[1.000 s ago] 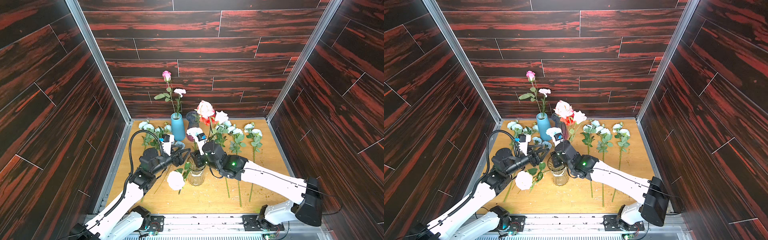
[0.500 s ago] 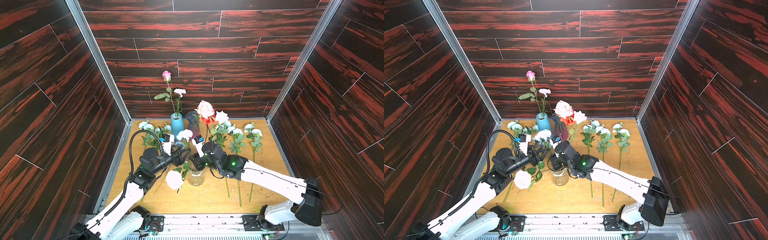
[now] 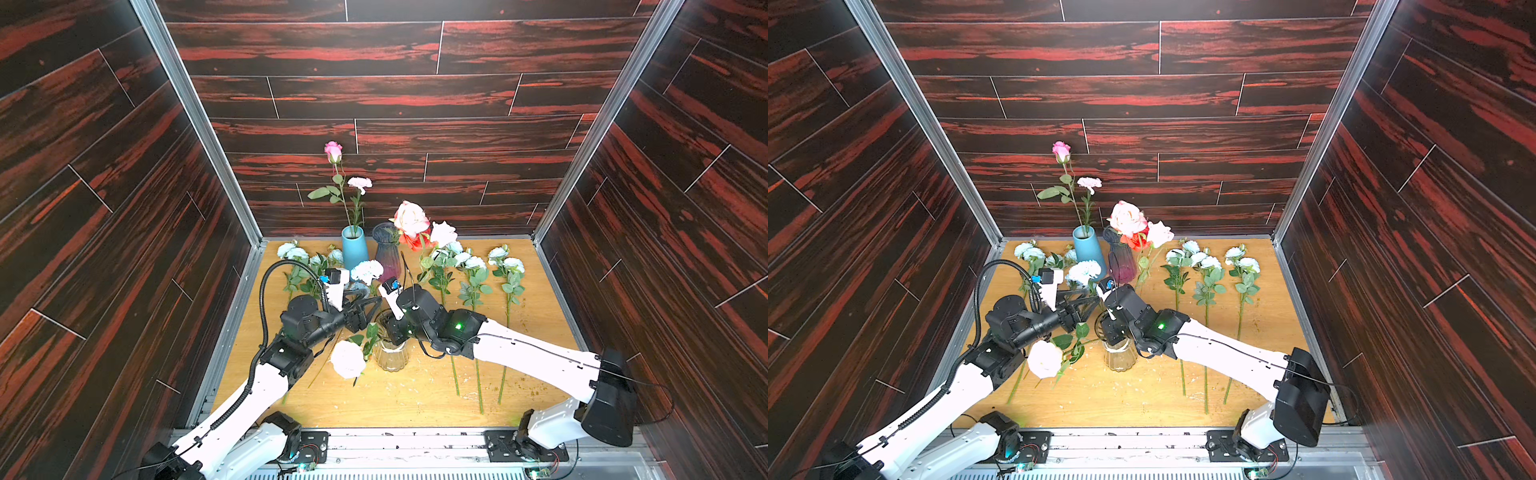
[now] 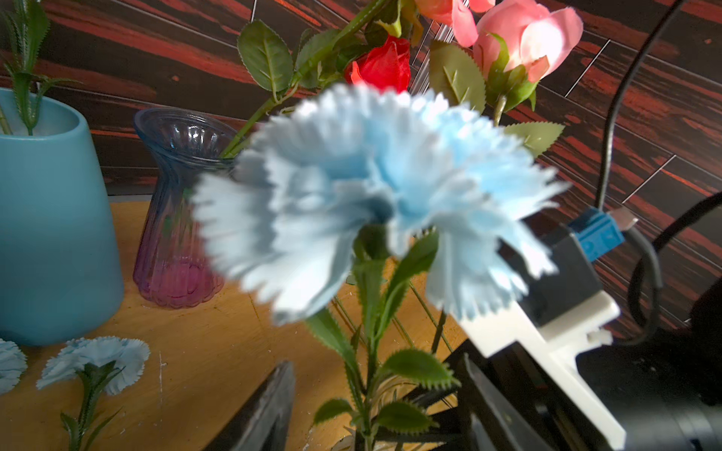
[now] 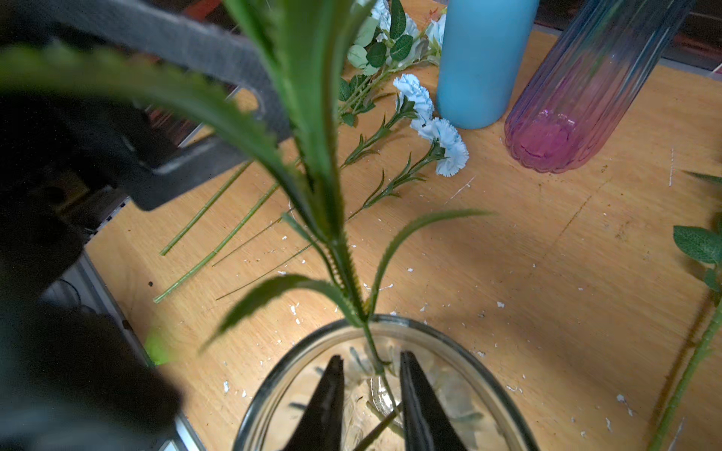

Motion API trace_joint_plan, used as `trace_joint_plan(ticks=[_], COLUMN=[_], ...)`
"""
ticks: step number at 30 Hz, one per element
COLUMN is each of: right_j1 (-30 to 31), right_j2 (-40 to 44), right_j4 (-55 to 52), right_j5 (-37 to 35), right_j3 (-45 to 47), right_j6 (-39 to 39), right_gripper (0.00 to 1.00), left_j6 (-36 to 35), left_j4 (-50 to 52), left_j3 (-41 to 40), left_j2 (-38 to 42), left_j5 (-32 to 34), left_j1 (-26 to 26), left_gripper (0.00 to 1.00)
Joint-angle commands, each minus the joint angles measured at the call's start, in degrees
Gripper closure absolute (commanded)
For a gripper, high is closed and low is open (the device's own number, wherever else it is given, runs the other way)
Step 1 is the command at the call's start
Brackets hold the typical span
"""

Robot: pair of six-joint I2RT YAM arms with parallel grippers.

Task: Pick out blue flowers from the vase
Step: Pick up the flower from the vase.

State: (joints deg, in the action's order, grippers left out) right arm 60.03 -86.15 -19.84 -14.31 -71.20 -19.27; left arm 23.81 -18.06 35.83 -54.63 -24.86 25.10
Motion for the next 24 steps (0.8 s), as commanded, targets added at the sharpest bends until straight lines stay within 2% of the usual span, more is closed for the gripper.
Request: trace_joint_plan(ticks=[1,10,16,19,24], right_j1=[-0.3,-0.4,-0.4,-0.4,-0.4], right_j2=[-1.4,0.4,4.0,5.8,6.9], right_j4=[1.4,5.5,6.0,5.9,5.5], right_j5=[-0.3,-0.9,-2.0,-2.5,-2.9], right_j3=[0.8,4.2,5.0,4.8,5.0], right_j6=[0.7,1.7,2.5,3.0,3.4], right_gripper=[0.76,0.99,1.00,1.00,1.00], left_j6=[-0.3,0.4,0.4,0.5,0.8], left_j4=[-1.9,-3.3,-3.7,-4.0,-4.3], left_j3=[1.5,1.6,1.4,1.3,1.0], left_j2=[-0.6,-1.8,-1.8,-1.5,-0.9], left_j5=[-0.3,-0.8,-0.4,-0.2,0.0], left_j1=[0.2,0.5,0.6,0.6,0.6], left_gripper=[0.32,0.32,0.31,0.18,0.17])
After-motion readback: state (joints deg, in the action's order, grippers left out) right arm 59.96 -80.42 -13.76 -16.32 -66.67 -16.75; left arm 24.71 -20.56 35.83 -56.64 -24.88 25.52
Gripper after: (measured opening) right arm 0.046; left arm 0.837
